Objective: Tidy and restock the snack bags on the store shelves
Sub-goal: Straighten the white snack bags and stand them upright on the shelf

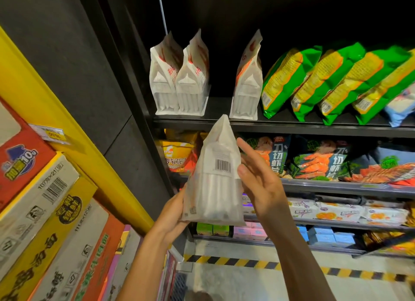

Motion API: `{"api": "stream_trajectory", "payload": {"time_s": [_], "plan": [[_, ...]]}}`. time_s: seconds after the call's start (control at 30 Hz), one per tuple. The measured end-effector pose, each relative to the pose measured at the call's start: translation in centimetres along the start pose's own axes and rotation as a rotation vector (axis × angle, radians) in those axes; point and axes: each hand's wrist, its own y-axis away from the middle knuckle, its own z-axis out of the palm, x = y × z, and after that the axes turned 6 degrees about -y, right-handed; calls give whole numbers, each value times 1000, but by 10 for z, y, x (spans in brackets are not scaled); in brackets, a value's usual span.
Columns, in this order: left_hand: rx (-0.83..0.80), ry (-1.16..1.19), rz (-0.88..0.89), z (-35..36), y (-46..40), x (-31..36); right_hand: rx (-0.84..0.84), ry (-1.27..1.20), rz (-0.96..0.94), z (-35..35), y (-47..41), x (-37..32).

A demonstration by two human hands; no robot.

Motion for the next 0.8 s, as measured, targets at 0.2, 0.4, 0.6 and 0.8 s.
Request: {"api": "stream_trajectory", "payload": {"time_s": [0.2, 0.4, 0.6, 0.8], "plan": [[-27, 106, 47, 1, 1, -2, 82, -21, 49, -11, -1, 1], [-182, 51, 137, -18, 9, 4, 214, 153, 226, -44, 0, 11], [-105, -152, 327, -12, 22, 14, 77, 168, 281, -61, 11, 19], [-29, -133, 302, -5, 22, 18, -109, -56, 456, -59, 17, 17]]}}
